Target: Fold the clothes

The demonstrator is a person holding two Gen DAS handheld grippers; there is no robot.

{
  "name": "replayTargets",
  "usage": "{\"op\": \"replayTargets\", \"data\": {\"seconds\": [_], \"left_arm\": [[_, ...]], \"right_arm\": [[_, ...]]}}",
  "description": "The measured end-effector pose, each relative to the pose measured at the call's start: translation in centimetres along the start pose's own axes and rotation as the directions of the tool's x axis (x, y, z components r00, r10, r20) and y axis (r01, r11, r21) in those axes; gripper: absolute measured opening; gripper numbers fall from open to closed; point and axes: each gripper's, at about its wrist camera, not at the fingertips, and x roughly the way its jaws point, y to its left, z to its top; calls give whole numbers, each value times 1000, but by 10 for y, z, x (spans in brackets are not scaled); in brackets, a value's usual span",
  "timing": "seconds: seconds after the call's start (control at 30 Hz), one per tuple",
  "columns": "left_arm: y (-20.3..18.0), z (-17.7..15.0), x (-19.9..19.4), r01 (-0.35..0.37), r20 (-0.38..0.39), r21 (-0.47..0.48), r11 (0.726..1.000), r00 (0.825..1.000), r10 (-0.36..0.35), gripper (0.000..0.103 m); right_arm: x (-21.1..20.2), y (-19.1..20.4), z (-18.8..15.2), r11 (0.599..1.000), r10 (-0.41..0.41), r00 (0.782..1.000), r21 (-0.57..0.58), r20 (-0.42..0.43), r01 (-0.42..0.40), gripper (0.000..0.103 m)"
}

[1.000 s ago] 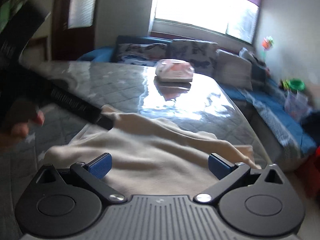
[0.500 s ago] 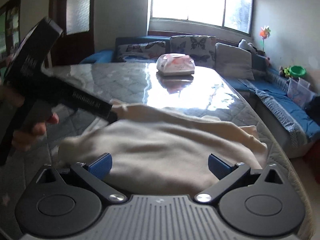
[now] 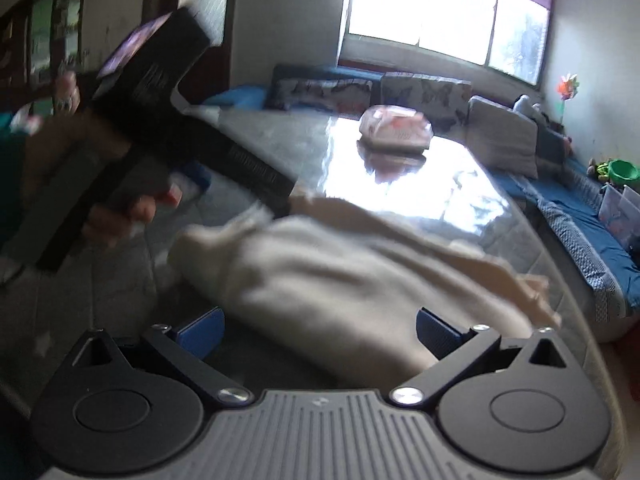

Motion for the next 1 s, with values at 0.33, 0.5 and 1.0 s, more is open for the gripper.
{"op": "replayTargets", "data": {"seconds": [0.33, 0.5, 1.0], "left_arm": [[-2, -3, -15, 36, 5, 4, 999, 999, -36, 103], [-5, -9, -26, 66, 9, 11, 998, 998, -66, 103], [-10, -52, -70, 105, -2, 40, 994, 994, -105, 103]], "right_arm": [[0, 20, -10, 998, 55, 998, -13, -20, -56, 103], [-15, 14, -8, 997, 45, 999, 57, 5, -45, 103], [-33, 6, -32, 970, -105, 993, 213, -51, 113, 103]]}}
